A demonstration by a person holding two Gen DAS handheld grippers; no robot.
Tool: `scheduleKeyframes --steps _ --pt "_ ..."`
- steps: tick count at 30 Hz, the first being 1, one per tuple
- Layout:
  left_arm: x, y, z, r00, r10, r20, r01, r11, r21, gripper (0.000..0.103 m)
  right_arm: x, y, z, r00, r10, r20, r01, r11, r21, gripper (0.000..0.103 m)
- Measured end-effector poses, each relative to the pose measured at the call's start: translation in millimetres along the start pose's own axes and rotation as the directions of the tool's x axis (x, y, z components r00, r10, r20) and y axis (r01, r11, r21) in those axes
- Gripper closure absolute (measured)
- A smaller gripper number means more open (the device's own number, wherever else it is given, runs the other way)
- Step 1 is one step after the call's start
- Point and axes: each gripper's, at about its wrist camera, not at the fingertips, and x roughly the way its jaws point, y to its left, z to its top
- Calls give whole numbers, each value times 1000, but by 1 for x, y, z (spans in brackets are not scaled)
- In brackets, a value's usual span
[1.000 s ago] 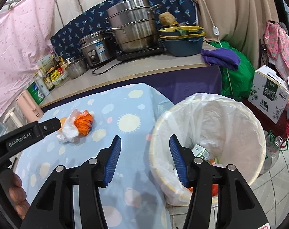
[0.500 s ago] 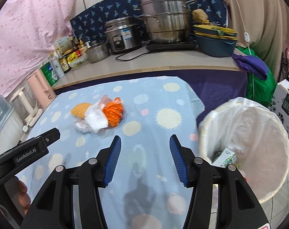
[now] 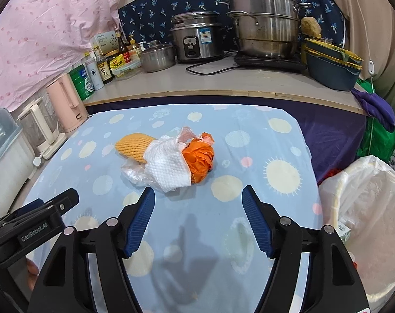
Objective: Collect trash
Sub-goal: 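Move both grippers back toward the orange net and tissue bundle, then reach both grippers toward the orange foam net and white tissue bundle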
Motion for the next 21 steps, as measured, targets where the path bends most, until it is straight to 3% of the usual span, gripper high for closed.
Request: scheduleKeyframes --steps 15,21 --pt "31 21 15 1000 14 -25 -15 999 -51 16 59 -7 33 999 -41 -31 41 999 4 37" --pt "42 16 24 999 25 -28 -26 999 -46 15 58 2 35 1000 12 -25 -12 1000 3 37"
